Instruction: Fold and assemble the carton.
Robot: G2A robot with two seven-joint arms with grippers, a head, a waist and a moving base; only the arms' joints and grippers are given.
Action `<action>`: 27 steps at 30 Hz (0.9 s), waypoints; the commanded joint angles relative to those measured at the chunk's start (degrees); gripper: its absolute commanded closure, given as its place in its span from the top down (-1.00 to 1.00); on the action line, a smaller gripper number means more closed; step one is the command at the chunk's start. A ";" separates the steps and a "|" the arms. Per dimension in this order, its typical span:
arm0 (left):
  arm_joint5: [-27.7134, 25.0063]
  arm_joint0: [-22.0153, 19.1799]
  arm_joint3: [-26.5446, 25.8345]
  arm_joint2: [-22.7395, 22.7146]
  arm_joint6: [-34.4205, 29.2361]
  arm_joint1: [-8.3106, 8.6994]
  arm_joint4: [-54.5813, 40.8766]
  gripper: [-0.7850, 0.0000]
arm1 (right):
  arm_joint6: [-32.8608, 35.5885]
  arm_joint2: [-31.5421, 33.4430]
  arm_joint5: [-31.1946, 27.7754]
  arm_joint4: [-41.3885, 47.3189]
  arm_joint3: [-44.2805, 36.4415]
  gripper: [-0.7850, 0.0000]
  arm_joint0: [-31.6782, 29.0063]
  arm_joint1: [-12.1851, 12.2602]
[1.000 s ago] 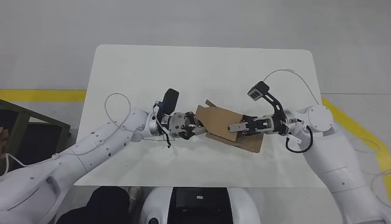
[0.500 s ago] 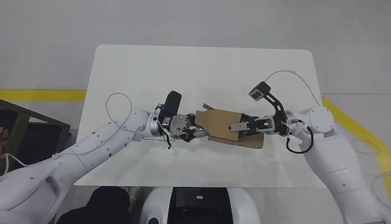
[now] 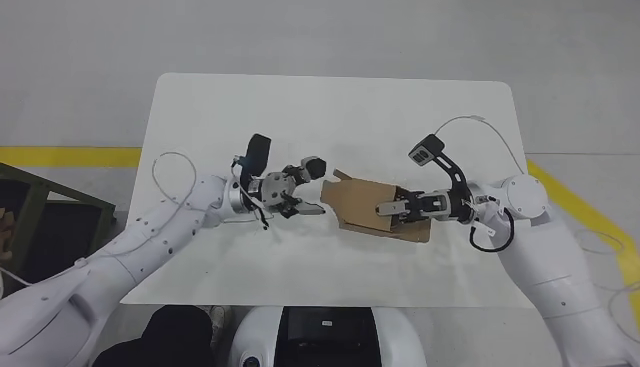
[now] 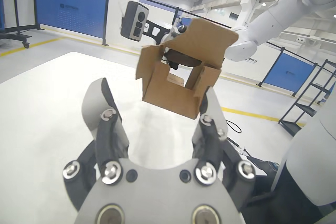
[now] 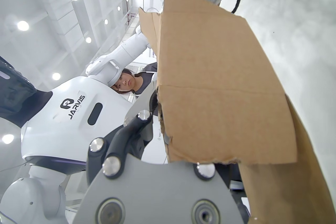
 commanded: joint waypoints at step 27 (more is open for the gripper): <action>4.54 0.31 5.22 -8.26 -15.32 -5.90 -5.27 1.00 | 1.96 -4.87 0.65 -0.33 -1.05 -1.00 0.59 -0.88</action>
